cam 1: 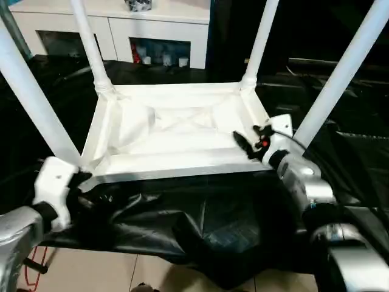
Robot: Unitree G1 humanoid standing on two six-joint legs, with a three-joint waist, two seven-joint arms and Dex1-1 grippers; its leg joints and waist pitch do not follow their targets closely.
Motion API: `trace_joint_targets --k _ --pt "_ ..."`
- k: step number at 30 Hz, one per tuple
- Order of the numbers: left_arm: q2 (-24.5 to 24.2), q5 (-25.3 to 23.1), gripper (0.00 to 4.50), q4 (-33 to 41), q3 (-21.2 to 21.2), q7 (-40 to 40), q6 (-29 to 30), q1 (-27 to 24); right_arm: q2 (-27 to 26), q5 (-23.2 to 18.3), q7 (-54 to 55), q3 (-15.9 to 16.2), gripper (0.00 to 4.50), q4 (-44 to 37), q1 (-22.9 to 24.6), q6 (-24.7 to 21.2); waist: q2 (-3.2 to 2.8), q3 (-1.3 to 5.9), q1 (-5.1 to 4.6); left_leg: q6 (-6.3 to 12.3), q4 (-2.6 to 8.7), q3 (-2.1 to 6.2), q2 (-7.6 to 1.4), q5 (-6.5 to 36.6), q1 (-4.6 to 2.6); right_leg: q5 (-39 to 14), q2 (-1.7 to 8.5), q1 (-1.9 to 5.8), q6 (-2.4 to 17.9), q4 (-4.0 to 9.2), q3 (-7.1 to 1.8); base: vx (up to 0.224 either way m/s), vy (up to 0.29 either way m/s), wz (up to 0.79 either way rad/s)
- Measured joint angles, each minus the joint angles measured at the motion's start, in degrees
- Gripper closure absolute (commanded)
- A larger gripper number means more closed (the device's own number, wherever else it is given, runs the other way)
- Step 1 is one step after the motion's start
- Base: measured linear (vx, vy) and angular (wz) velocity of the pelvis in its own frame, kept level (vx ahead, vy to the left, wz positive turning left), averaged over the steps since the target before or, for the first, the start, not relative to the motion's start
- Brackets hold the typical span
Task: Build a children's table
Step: Rotate table base
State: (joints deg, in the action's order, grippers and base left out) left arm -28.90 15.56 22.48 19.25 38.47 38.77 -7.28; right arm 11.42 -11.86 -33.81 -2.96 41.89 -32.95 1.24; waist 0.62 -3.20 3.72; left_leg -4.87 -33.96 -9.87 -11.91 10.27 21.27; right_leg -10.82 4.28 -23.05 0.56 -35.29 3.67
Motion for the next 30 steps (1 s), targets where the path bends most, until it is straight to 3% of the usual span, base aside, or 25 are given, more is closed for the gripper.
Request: trace_joint_targets --k 3,8,13,20,21,25,30 --pt "1.18 1.15 0.06 2.06 2.97 -0.50 -2.24 -3.97 1.88 -2.58 -6.42 2.89 0.81 -13.97 9.93 -3.22 0.24 0.15 0.01 0.09 0.09 0.03 -0.01 0.06 -0.07 -0.17 -0.03 0.13 -0.26 0.10 0.01 0.000 0.000 0.00" --pt "3.89 -0.14 0.06 3.35 6.19 -5.91 -2.53 -5.17 4.35 -4.28 -7.90 3.38 0.81 -22.63 17.21 -7.00 0.31 0.18 -0.19 0.09 0.09 0.01 -0.01 0.06 -0.17 -0.21 -0.03 0.18 -0.34 0.12 -0.03 0.000 0.000 0.00" --pt "9.21 -0.43 0.06 5.37 9.51 -11.58 -5.55 -6.13 6.55 -6.15 -8.91 3.14 0.81 -30.99 24.75 -10.89 0.91 0.52 -0.19 0.08 0.11 0.07 -0.01 0.06 -0.19 -0.38 -0.07 0.21 -0.61 0.15 -0.01 0.000 0.000 0.00" --pt "11.86 -0.19 0.06 5.01 9.52 -16.77 -10.24 -0.51 6.47 -6.43 -5.07 2.92 0.81 -36.16 26.51 -16.90 1.60 0.82 -0.22 0.07 0.10 0.16 0.03 0.06 -0.24 -0.38 -0.07 0.29 -0.64 0.25 0.00 0.000 0.000 0.00" --pt "11.85 -0.15 0.00 3.62 8.97 -16.76 -10.25 1.53 5.88 -6.28 -2.75 2.53 0.53 -35.26 25.67 -19.10 1.66 0.85 -0.22 0.07 0.09 0.16 0.04 0.06 -0.25 -0.38 -0.07 0.30 -0.64 0.26 -0.01 0.000 0.000 0.00" --pt "11.85 -0.81 0.00 -0.06 6.16 -18.02 -10.26 4.65 4.38 -5.23 1.79 2.38 0.33 -33.53 24.03 -23.16 1.56 0.85 -0.23 0.07 0.07 0.17 0.07 0.06 -0.24 -0.36 -0.05 0.29 -0.66 0.27 -0.04 0.000 0.000 0.00" --pt "13.03 -2.92 0.00 -5.22 5.52 -22.30 -10.37 7.02 3.13 -3.74 5.93 2.02 0.05 -31.73 22.61 -25.42 1.56 0.85 -0.23 0.06 0.09 0.18 0.04 0.05 -0.18 -0.23 -0.06 0.21 -0.69 0.20 -0.01 0.000 0.000 0.00"
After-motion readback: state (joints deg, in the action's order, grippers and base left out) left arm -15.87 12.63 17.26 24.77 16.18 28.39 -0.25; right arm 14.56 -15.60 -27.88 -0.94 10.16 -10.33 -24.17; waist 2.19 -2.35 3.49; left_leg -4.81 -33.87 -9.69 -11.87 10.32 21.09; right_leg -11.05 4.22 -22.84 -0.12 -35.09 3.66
